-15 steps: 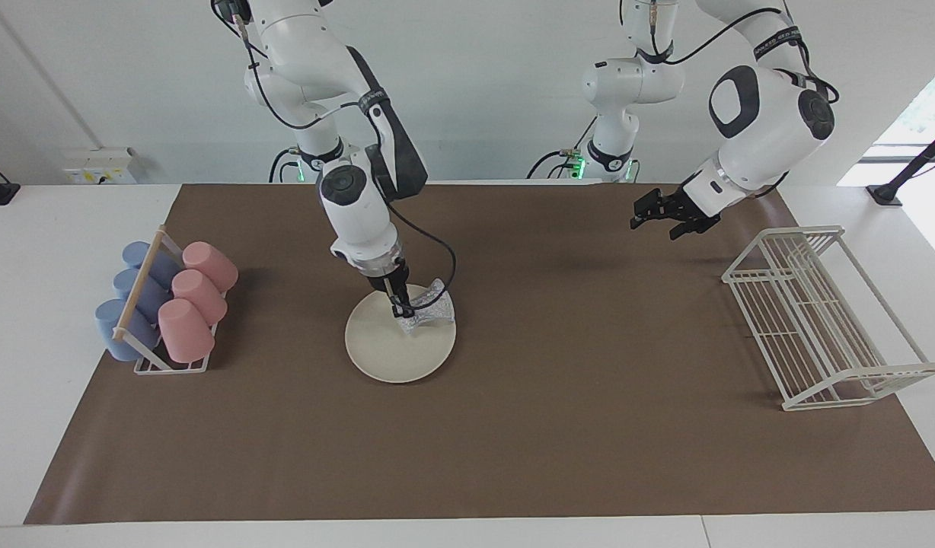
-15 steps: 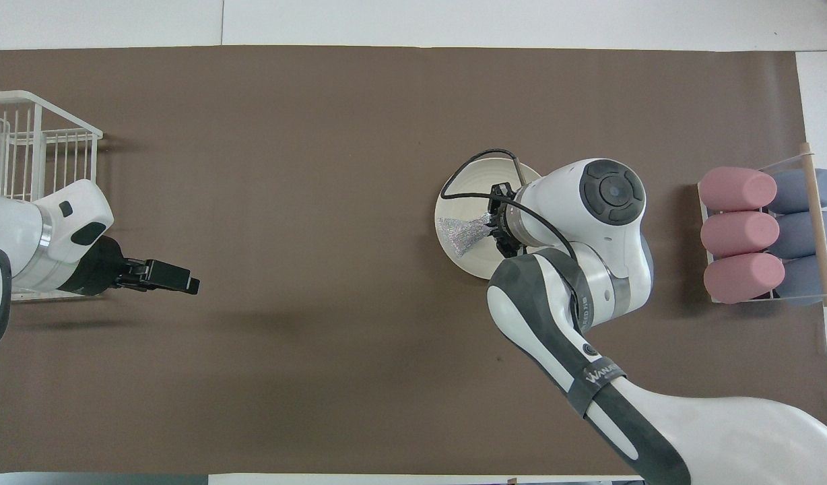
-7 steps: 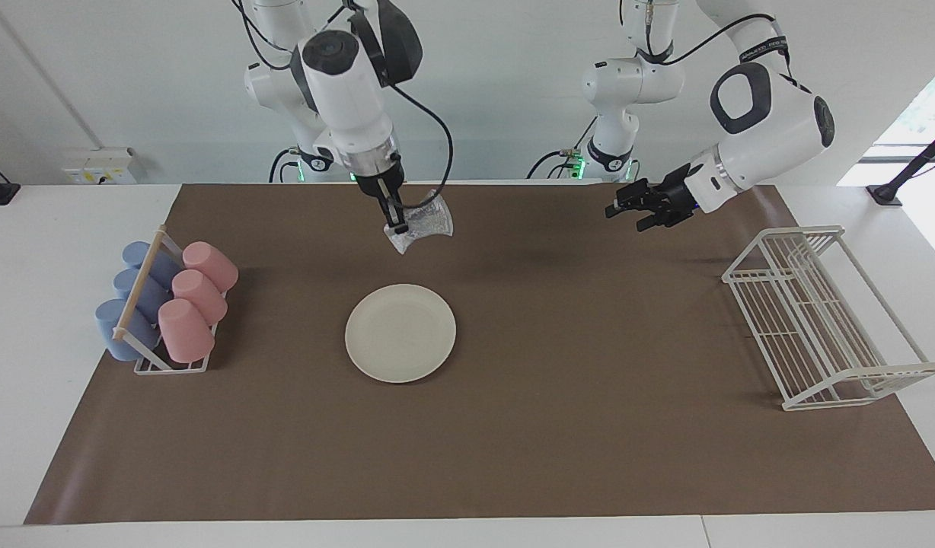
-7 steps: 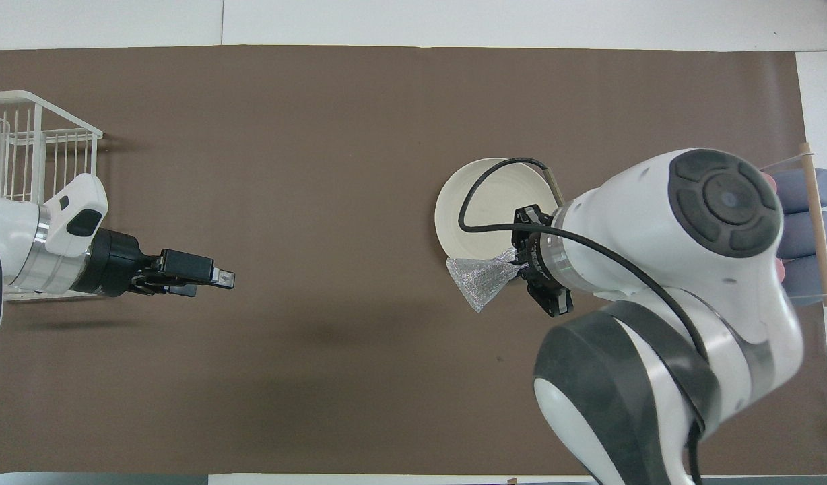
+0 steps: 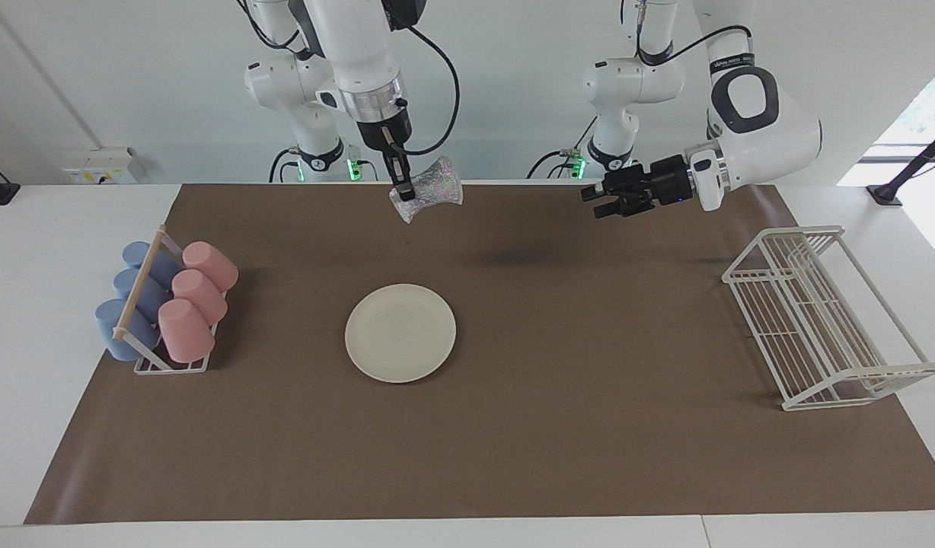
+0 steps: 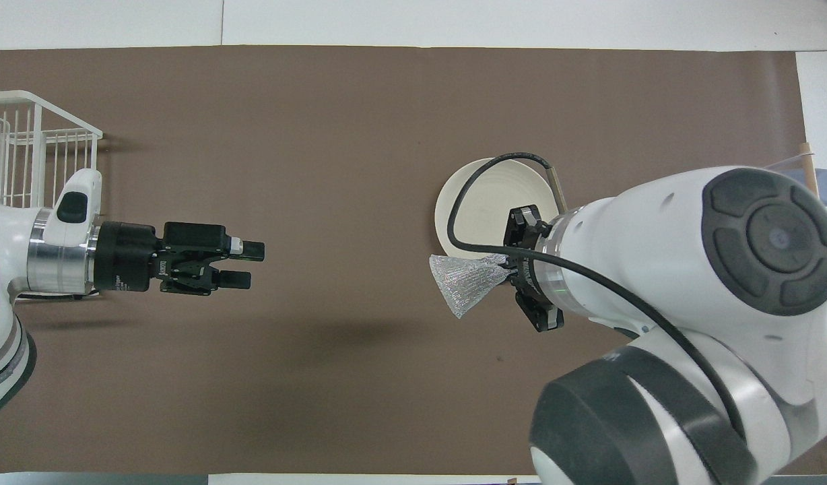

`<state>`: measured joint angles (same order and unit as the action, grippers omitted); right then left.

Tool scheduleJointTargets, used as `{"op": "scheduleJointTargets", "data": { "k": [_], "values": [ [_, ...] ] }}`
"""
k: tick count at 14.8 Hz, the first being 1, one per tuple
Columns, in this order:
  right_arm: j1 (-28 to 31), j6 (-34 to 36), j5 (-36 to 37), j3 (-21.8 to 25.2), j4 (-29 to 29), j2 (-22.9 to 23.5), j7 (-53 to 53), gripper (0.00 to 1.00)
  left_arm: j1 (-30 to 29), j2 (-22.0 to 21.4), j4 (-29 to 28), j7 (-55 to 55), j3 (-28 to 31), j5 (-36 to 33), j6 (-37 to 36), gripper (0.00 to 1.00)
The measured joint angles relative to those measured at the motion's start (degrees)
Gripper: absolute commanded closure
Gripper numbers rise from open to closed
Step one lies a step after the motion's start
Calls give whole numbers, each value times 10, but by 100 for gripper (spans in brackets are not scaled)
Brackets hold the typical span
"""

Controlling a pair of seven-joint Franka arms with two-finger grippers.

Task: Wipe plate with sponge
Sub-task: 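Lift the sponge toward the left gripper while the left gripper reaches out, then grasp the sponge with the left gripper from the right gripper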

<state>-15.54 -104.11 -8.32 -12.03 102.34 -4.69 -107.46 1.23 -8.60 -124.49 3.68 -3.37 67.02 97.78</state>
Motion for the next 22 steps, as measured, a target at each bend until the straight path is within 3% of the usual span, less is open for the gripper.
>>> {"op": "scheduleJointTargets", "data": {
  "k": [2,6,10,12,14,17,18,22],
  "values": [
    [-8,-27,0,-18,0,9,-61,100,25,-1,-7,-33,-2,48,15,0],
    [-66,-52,21,-27,-1,42,-137,100,131,-4,-34,-76,-6,145,128,0],
    [-78,-52,43,-27,-1,52,-144,100,178,-8,-43,-95,-7,171,185,0],
    [-78,-52,43,-27,-2,52,-144,100,178,-8,-47,-98,-4,171,185,9],
    [-78,-52,43,-27,-2,52,-144,100,178,-8,-53,-99,-2,171,186,32],
    [-78,-52,45,-25,-3,52,-144,100,178,-8,-57,-99,-2,171,189,94],
    [-77,-52,46,-24,-3,52,-144,100,178,-8,-58,-100,-3,171,189,100],
    [-74,-52,48,-24,-3,52,-144,100,182,-8,-58,-116,-5,171,190,100]
  ]
}}
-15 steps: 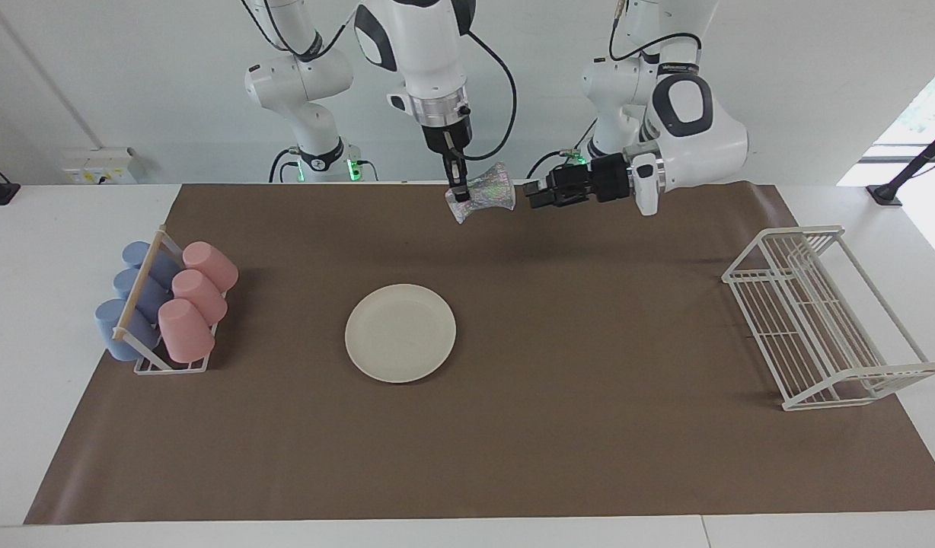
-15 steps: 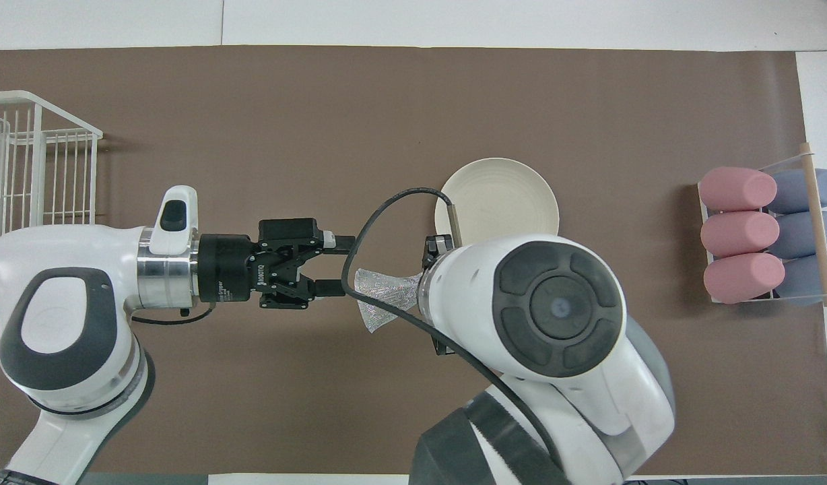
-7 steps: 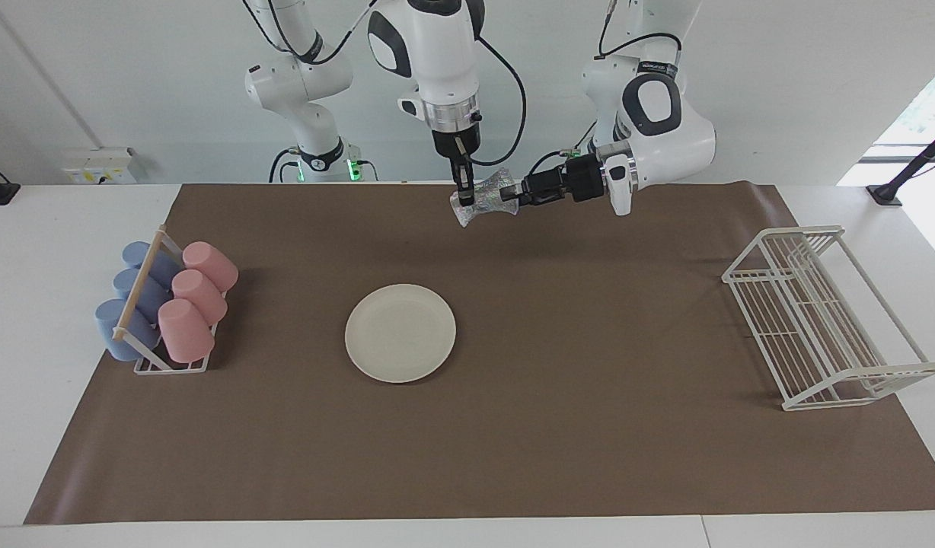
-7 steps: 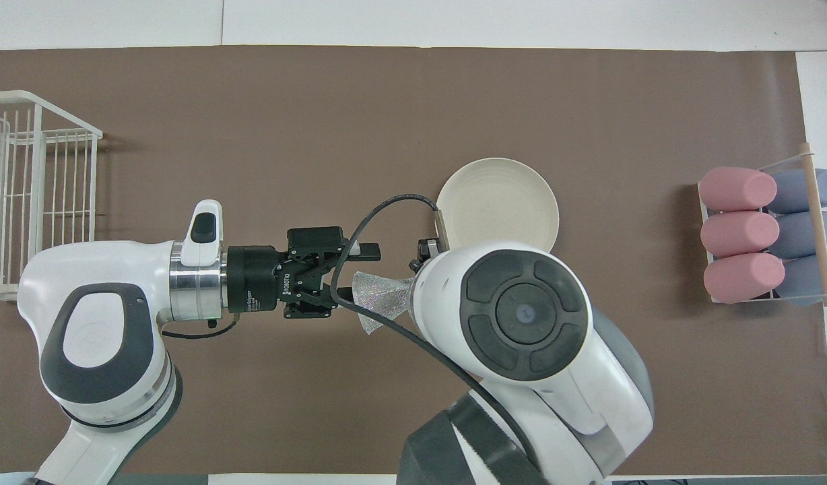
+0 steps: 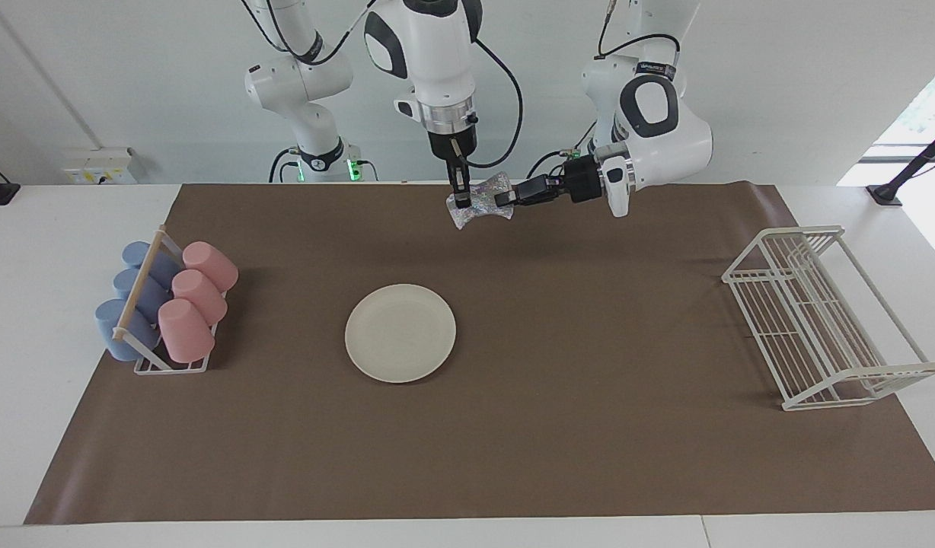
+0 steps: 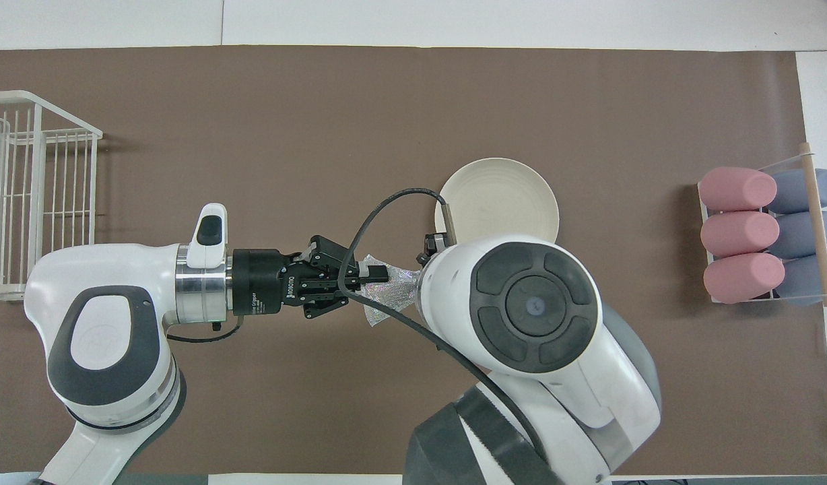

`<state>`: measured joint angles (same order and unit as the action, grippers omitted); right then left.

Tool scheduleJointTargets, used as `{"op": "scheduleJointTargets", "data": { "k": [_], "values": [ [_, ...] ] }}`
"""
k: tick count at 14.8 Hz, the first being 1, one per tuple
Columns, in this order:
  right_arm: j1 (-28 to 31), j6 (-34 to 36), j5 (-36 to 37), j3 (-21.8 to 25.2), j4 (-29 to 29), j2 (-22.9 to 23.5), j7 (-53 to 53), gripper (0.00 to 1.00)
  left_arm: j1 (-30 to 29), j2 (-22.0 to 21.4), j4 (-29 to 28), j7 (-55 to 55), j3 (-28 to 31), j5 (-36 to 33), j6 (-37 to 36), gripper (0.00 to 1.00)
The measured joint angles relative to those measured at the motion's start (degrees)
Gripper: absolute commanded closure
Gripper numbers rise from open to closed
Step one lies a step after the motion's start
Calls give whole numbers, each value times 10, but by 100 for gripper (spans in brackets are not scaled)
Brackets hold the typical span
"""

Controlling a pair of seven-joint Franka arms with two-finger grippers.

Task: Wipe plate with sponge
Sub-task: 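Grasp the sponge with the left gripper from the right gripper, then pull the sponge back with the left gripper while the right gripper retracts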

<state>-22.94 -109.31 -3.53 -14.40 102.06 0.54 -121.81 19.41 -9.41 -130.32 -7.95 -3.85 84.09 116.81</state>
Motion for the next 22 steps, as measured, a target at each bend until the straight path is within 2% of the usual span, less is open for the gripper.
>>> {"op": "scheduleJointTargets", "data": {
  "k": [4,5,6,7,11,15,22],
  "values": [
    [0,0,0,0,0,0,8,100,1,-1,0,-7,0,0,2,100],
    [0,0,0,0,0,0,24,79,1,-1,0,-7,0,0,2,100],
    [0,0,0,0,0,0,46,18,1,-1,0,-7,0,0,2,100],
    [1,1,0,0,0,0,73,0,1,-1,0,-8,1,0,2,100],
    [26,3,1,2,0,-4,186,0,0,-3,0,-8,5,0,2,100],
    [84,38,1,6,0,-21,364,0,-19,-3,0,-8,9,-29,2,100],
    [235,131,1,10,0,-61,742,0,-88,-3,5,-7,12,-211,-41,100]
  ]
}}
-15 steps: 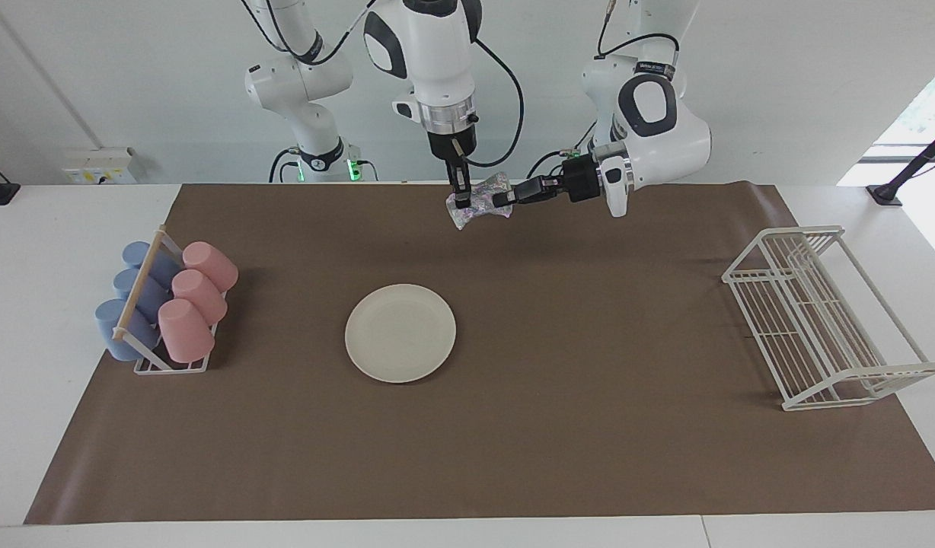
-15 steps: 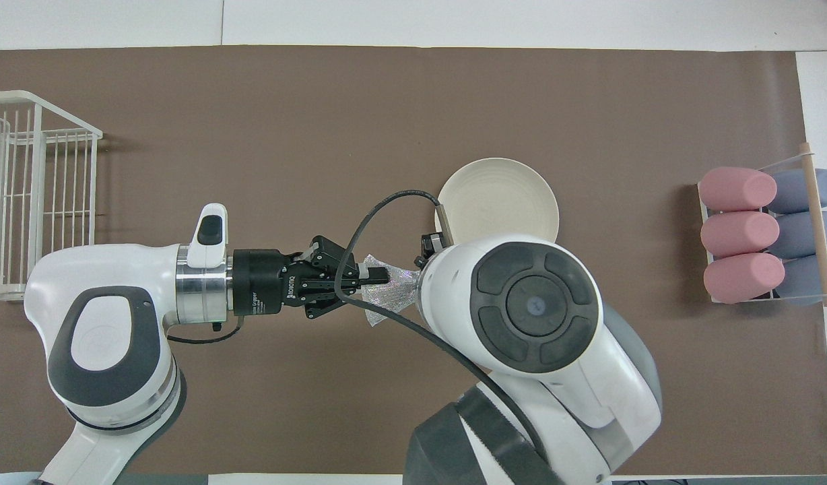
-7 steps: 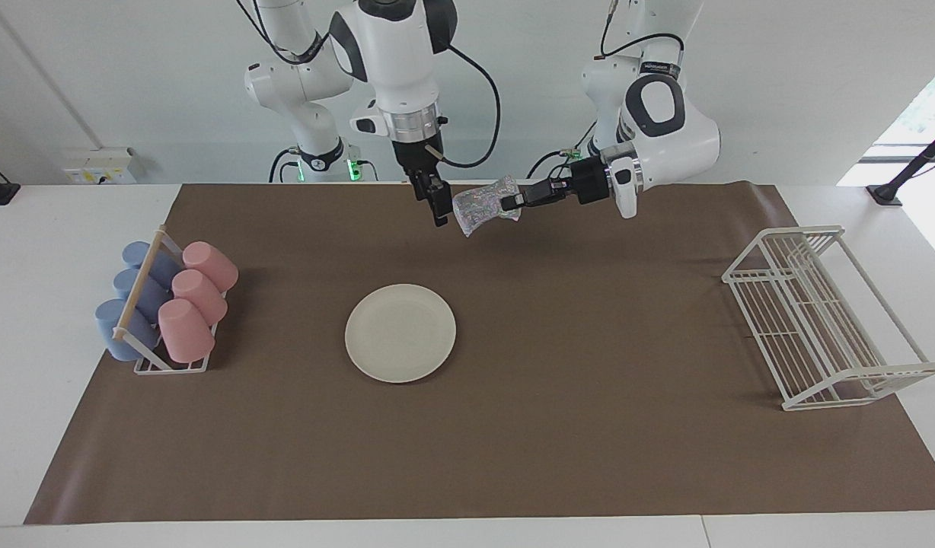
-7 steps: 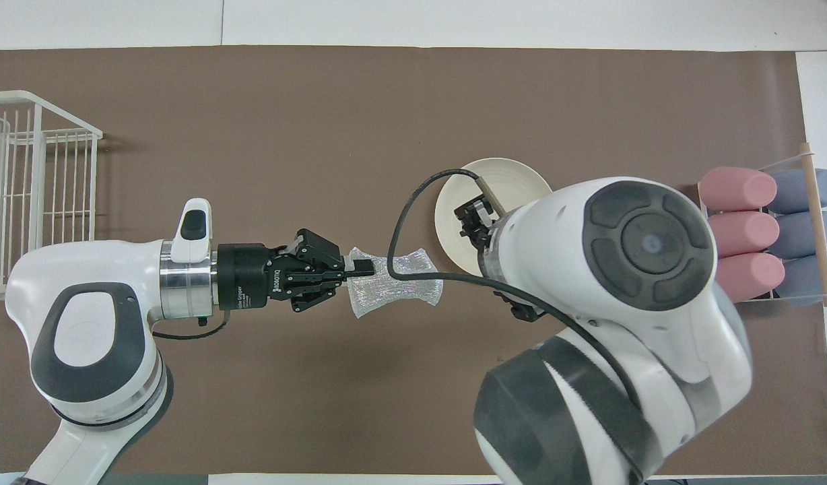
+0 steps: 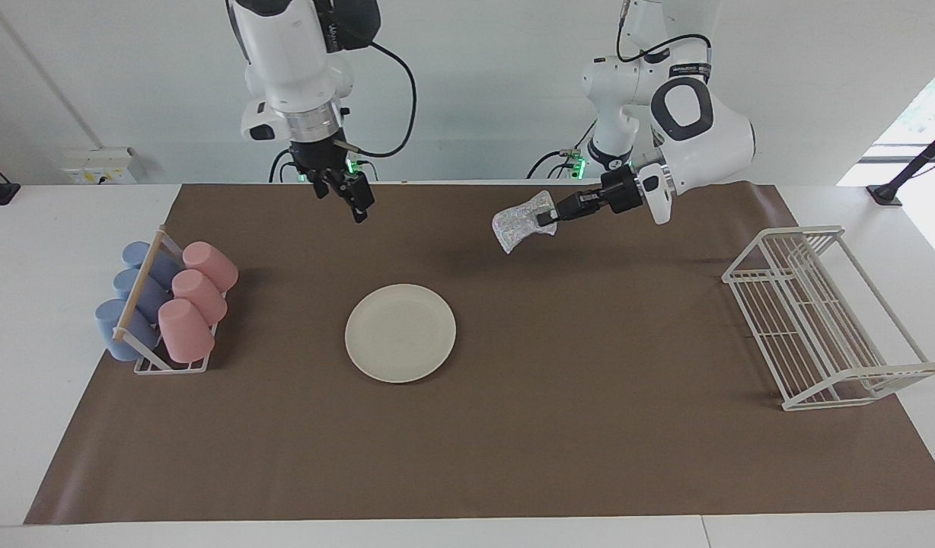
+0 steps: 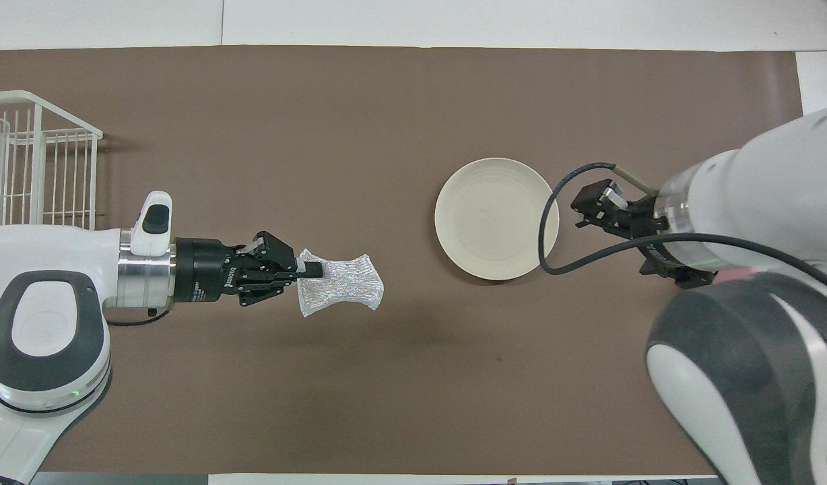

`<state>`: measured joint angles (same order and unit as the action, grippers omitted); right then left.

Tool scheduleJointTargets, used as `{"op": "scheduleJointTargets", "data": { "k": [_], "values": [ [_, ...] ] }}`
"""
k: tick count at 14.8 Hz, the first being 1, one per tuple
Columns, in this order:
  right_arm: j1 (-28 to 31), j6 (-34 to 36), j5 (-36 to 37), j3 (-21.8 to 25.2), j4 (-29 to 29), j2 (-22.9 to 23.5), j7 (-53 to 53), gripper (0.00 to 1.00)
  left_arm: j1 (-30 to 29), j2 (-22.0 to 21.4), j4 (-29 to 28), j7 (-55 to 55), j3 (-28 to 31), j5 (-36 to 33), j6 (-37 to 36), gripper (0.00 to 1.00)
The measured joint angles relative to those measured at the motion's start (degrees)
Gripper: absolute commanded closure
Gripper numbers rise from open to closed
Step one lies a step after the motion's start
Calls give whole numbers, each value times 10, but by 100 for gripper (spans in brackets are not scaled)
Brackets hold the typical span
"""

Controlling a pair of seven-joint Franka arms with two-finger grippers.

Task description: Wipe plate with sponge

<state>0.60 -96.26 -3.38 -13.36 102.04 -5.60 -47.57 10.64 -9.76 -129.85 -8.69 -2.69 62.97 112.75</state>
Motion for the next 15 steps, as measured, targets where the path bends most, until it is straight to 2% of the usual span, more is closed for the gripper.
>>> {"op": "scheduleJointTargets", "data": {
  "k": [4,9,12,15],
  "values": [
    [57,16,0,1,0,0,168,0,-38,2,18,0,1,-131,-36,100],
    [111,16,0,4,1,1,337,0,-68,36,102,-1,3,-337,-89,100],
    [104,15,0,19,1,3,374,0,-71,70,180,-2,2,-458,-142,100],
    [61,16,1,32,1,11,376,0,-59,95,238,-19,-4,-571,-181,100]
  ]
}}
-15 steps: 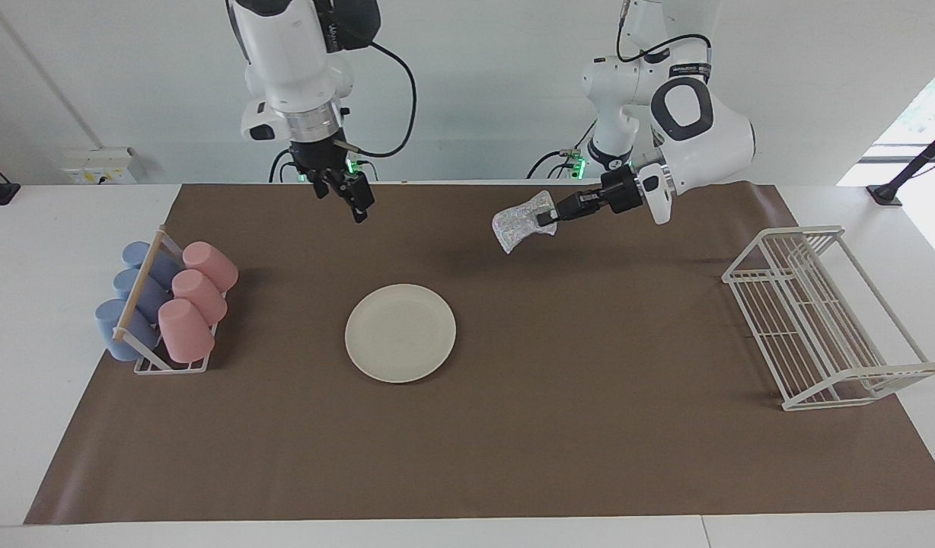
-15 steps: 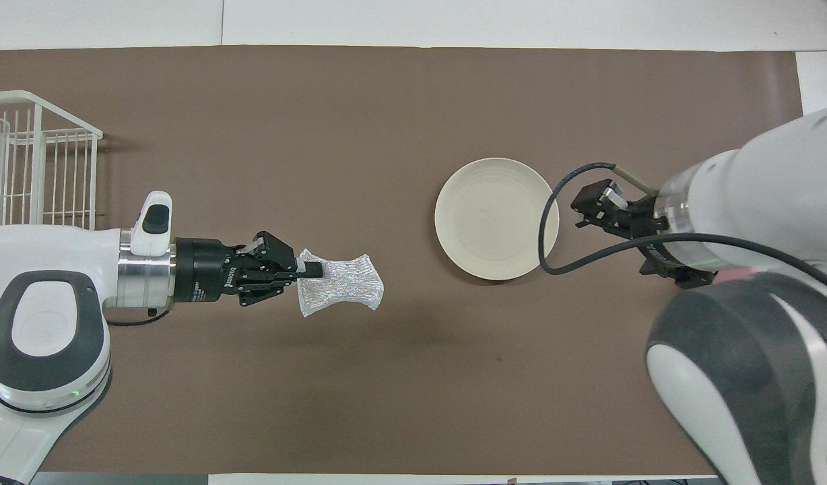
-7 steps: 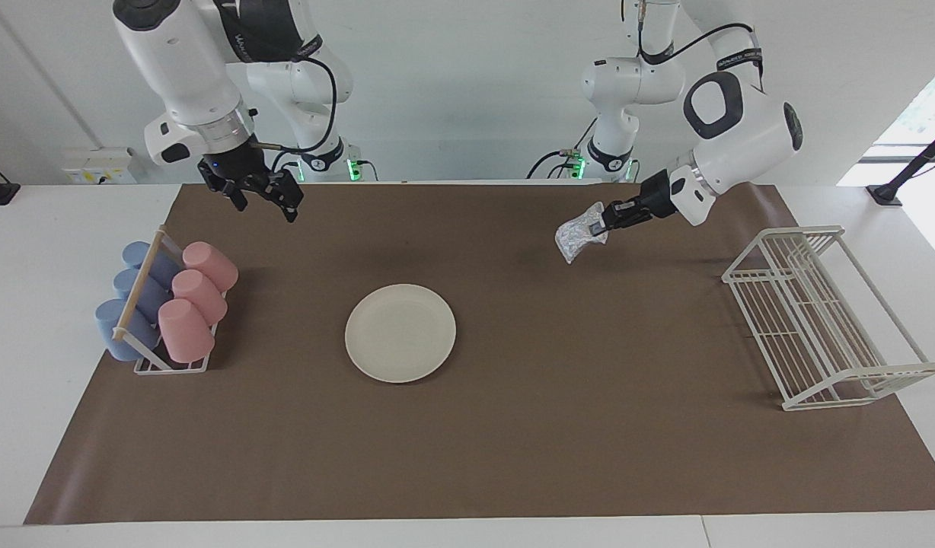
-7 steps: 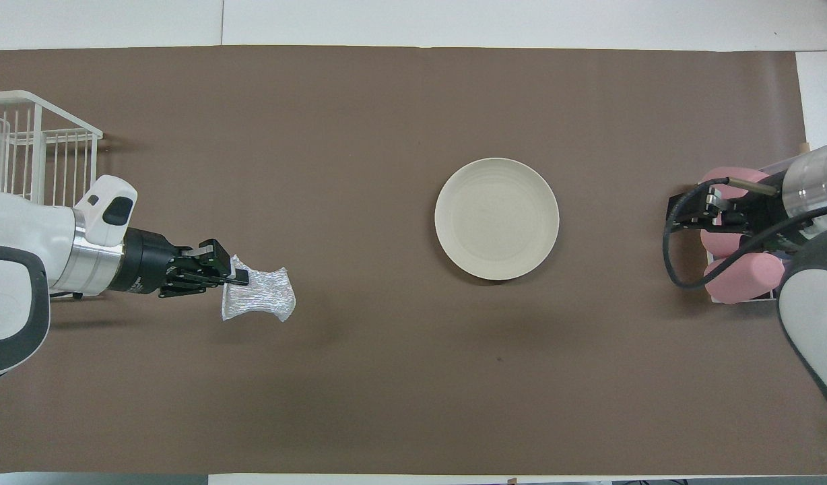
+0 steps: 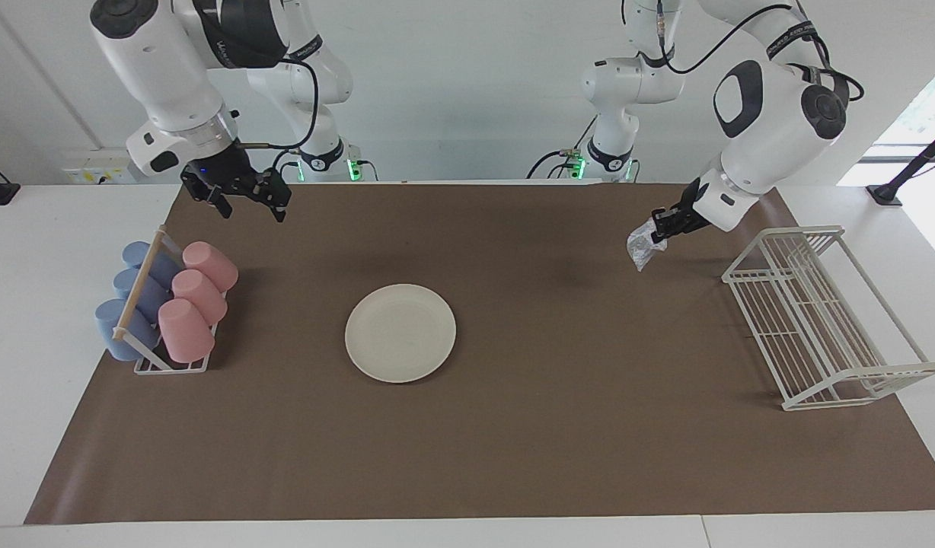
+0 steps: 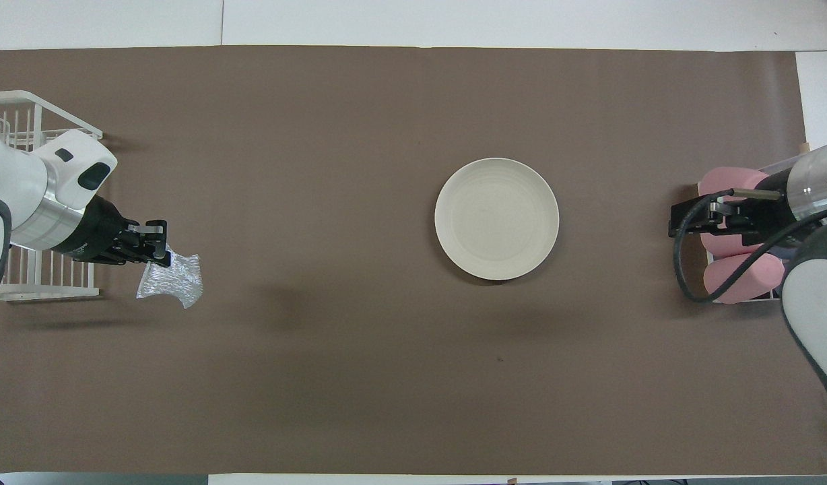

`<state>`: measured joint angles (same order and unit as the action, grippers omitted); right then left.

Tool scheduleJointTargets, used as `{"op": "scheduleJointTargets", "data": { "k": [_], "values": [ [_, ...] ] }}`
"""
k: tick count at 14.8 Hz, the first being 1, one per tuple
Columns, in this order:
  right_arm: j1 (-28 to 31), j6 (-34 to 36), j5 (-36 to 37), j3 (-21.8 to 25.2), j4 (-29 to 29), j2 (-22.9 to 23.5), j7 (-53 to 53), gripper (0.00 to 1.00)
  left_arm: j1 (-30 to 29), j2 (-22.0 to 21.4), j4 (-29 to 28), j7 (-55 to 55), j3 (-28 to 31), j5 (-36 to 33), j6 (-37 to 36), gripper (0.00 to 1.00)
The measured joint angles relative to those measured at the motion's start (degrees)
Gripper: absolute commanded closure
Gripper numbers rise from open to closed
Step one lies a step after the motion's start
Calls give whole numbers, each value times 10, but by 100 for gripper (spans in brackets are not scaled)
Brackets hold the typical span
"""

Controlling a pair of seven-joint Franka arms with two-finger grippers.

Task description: Wipe plate with sponge

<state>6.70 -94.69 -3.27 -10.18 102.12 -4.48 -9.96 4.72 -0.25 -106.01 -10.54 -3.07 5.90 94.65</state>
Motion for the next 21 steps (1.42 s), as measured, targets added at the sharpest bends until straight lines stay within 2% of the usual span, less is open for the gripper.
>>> {"op": "scheduleJointTargets", "data": {
  "k": [3,5,8,11,15,18,21],
  "values": [
    [-55,0,1,83,-13,23,47,0,40,11,38,-37,-4,-123,-31,100],
    [-58,0,0,105,-26,39,87,0,65,18,64,-48,-6,-204,-58,100],
    [-62,5,0,106,-40,45,93,0,79,27,90,-52,-6,-313,-80,100],
    [-63,23,1,110,-46,45,93,0,78,35,91,-55,-4,-413,-78,100],
    [-63,29,3,121,-56,45,93,0,77,82,85,-75,-2,-557,-39,100],
    [-63,57,3,135,-71,44,94,0,59,101,52,-108,1,-652,10,100],
    [-63,61,3,139,-73,44,95,0,49,121,9,-204,2,-712,28,100]
  ]
}}
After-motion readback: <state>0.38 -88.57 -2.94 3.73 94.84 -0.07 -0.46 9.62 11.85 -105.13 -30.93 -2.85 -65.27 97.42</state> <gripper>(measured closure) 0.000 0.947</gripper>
